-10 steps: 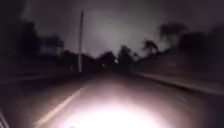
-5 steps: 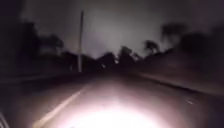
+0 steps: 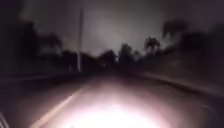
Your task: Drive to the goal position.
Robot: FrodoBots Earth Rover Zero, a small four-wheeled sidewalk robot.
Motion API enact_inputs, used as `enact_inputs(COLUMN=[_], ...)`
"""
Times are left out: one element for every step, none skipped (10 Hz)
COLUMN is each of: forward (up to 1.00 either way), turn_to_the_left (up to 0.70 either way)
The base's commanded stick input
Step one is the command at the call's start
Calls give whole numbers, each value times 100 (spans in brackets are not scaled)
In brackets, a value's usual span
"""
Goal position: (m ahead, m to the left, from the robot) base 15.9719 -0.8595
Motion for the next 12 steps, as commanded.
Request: enact_inputs(forward=[70, 70, 70, 70, 70, 70, 70, 70, 70, 70, 70, 70], turn_to_the_left=[0, 0, 0, 0, 0, 0, 0, 0, 0, 0, 0, 0])
